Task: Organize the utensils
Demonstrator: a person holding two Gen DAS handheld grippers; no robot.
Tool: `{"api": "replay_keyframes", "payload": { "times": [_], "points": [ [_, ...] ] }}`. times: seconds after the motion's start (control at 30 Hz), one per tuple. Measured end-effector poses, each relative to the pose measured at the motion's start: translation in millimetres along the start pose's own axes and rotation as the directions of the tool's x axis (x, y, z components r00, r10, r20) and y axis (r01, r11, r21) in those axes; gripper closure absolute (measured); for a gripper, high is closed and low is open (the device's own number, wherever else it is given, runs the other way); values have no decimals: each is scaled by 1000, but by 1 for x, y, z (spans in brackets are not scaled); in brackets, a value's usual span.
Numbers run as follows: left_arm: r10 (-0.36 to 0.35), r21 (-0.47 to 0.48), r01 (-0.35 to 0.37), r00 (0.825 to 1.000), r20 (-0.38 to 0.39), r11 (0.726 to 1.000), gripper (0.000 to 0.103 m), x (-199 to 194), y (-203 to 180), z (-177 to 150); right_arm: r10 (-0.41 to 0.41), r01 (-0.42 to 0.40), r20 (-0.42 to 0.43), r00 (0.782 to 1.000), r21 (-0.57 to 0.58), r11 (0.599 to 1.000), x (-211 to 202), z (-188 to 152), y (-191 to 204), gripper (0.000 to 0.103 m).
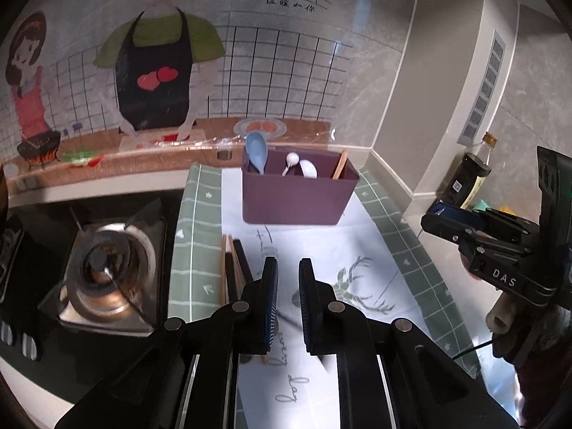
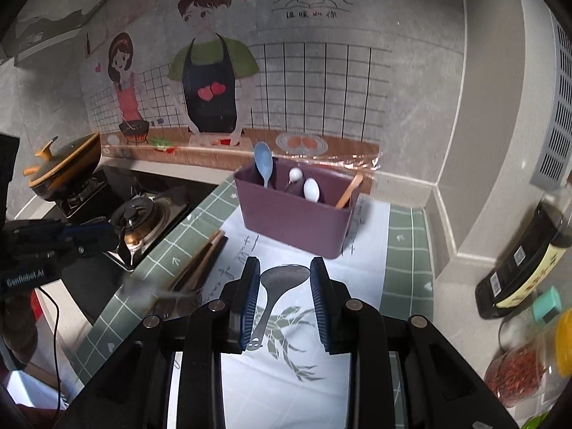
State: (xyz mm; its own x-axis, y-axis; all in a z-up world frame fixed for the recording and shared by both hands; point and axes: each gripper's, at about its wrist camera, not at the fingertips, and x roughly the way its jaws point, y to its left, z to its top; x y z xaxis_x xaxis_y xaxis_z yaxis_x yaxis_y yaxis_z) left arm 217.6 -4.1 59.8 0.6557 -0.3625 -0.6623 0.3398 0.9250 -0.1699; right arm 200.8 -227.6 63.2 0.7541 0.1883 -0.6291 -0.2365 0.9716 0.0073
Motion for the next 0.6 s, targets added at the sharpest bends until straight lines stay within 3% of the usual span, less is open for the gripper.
{"api": "replay_keyframes", "payload": {
  "times": [0.2, 0.33, 0.4, 0.53, 0.6],
  "points": [
    [6, 21, -6, 999, -35, 1000, 90, 18, 4, -1, -4, 3, -17, 1000, -19, 1000, 4, 7, -6, 77],
    [-10, 5, 11, 993, -120, 1000, 88, 46, 6, -24, 9, -9, -54, 999, -2, 1000, 13, 0, -16, 77],
    [-30, -32, 25, 986, -162, 999, 83, 60, 8, -37, 14, -13, -70, 997, 8, 1000, 16, -6, -21, 77],
    [-58, -89, 38, 973, -226, 995, 62, 83, 7, -64, 17, -14, -110, 994, 33, 999, 19, -21, -31, 77],
    [-74, -103, 51, 968, -241, 993, 57, 89, 2, -75, 13, -8, -128, 992, 42, 999, 20, -28, -36, 77]
  ]
}}
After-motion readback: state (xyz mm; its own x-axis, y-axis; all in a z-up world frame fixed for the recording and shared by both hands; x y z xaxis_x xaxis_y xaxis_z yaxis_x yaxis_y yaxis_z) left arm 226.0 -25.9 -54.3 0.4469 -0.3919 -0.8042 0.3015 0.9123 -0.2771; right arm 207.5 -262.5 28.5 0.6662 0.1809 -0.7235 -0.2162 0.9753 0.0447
